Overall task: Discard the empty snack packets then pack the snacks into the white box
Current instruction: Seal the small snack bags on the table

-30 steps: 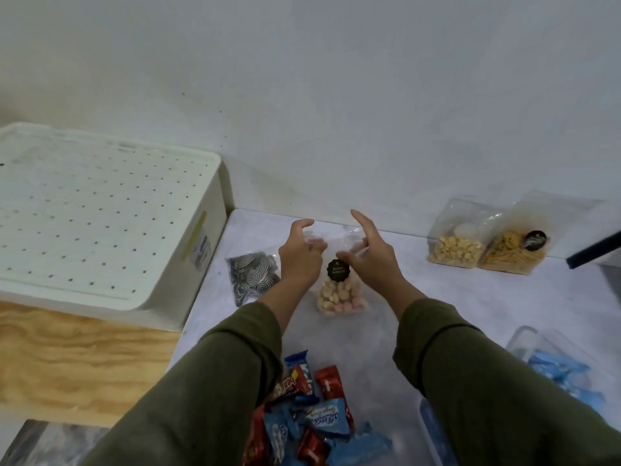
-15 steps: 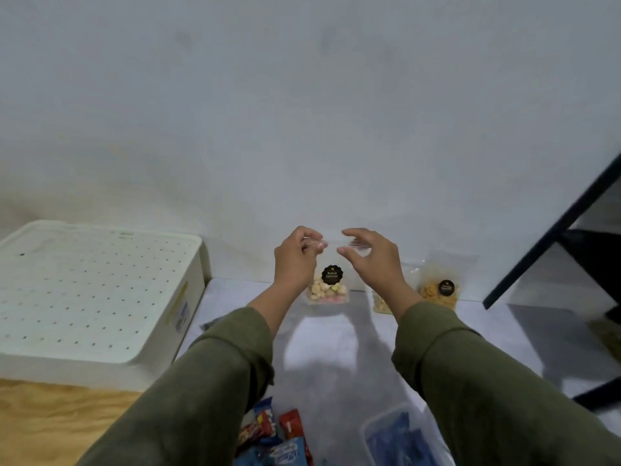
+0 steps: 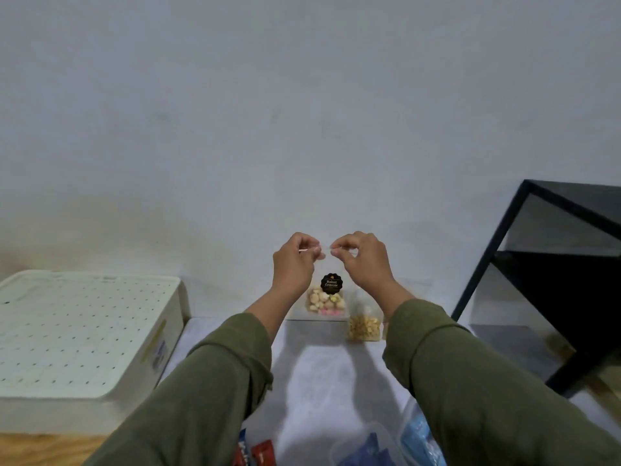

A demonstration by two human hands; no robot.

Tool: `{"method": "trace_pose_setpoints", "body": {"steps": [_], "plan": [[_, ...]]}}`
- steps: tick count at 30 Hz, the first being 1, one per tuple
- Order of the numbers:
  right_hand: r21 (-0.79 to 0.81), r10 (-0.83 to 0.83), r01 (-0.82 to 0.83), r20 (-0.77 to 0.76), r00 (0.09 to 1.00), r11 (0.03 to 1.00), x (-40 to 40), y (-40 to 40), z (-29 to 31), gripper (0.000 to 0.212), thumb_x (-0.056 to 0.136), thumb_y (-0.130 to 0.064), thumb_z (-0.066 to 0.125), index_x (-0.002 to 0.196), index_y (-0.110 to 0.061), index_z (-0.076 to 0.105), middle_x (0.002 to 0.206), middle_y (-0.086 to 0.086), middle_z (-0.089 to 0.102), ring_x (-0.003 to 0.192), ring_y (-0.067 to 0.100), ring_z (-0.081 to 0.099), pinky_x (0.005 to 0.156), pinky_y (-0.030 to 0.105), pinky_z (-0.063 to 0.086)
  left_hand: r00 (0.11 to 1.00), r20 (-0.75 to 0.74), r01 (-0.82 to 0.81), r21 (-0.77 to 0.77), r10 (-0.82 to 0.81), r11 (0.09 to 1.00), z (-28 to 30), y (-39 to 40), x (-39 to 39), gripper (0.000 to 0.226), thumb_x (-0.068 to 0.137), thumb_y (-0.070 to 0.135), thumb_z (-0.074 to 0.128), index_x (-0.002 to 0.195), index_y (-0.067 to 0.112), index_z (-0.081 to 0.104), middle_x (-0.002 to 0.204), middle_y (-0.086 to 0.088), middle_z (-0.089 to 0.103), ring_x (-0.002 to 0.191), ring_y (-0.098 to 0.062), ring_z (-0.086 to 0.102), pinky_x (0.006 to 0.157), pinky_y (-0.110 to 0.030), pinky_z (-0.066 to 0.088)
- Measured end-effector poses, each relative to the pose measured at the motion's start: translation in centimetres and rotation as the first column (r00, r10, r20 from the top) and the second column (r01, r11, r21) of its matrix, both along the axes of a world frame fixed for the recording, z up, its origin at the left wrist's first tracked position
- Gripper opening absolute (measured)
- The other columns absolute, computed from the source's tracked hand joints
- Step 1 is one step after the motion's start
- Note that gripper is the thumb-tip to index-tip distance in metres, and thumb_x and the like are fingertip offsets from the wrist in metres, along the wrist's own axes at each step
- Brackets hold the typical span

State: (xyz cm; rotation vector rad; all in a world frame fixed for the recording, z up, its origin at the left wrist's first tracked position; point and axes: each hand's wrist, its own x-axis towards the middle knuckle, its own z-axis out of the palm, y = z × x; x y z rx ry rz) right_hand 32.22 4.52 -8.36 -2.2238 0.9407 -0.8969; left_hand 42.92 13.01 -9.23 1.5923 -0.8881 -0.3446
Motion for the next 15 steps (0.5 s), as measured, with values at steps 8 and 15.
{"method": "trace_pose_setpoints", "body": {"steps": [8, 15], "plan": [[-0.060, -0.045, 0.043, -0.036, 0.998, 0.997, -1.0, 0.9, 0.5, 0.008, 0.087, -0.029, 0.062, 0.082, -0.028, 0.069, 0.092, -0.012, 0.062, 0.105, 0.010, 0.042, 0.086, 0.032, 0.023, 0.998, 0.061, -0.027, 0.048, 0.024, 0.999, 0.5, -0.1, -1.3, 0.014, 0.090, 0.006, 0.055, 0.079, 0.013, 0.060, 0.074, 0.003, 0.067, 0.069, 0.001, 0.060, 0.056, 0.000, 0.038], [-0.080, -0.046, 0.042, -0.051, 0.998, 0.996, -1.3, 1.5, 0.2, 0.010, 0.088, -0.021, 0.059, 0.081, -0.023, 0.066, 0.092, -0.016, 0.055, 0.109, 0.012, 0.037, 0.085, 0.030, 0.018, 0.986, 0.164, -0.040, 0.071, 0.028, 0.997, 0.6, 0.0, -1.6, 0.017, 0.086, 0.000, 0.054, 0.076, 0.012, 0.062, 0.072, 0.003, 0.066, 0.067, 0.003, 0.057, 0.059, 0.001, 0.037]]}}
